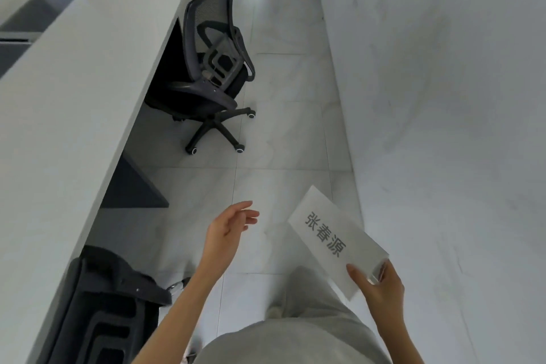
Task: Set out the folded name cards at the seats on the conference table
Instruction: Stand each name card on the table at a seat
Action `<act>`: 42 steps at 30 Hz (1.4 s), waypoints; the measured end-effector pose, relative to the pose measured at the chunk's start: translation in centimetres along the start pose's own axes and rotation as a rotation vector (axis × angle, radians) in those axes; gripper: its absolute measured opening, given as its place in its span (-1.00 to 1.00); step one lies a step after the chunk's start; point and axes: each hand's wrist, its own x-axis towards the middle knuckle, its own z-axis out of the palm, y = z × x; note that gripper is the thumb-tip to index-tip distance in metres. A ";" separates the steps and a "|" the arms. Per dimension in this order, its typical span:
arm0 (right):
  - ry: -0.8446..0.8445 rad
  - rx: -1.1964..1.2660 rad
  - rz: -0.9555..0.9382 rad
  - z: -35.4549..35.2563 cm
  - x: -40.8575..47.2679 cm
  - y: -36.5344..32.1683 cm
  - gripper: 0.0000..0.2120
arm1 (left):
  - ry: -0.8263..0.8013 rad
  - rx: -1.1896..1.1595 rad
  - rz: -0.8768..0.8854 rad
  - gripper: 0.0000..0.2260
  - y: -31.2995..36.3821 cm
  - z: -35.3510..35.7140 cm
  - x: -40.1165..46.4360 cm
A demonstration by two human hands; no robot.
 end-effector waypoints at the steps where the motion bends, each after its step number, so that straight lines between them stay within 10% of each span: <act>1: -0.008 -0.006 0.003 0.8 2.5 -0.7 -0.62 | 0.008 -0.003 0.008 -0.70 0.6 0.2 2.6; 20: -0.926 -0.157 -0.359 32.7 38.5 -28.4 -0.67 | 0.941 -0.313 -0.326 -0.74 1.6 -5.2 25.2; 42: -1.372 -0.081 -0.463 68.5 37.1 -43.9 -0.64 | 1.172 0.022 -0.247 -0.72 5.1 -40.1 44.7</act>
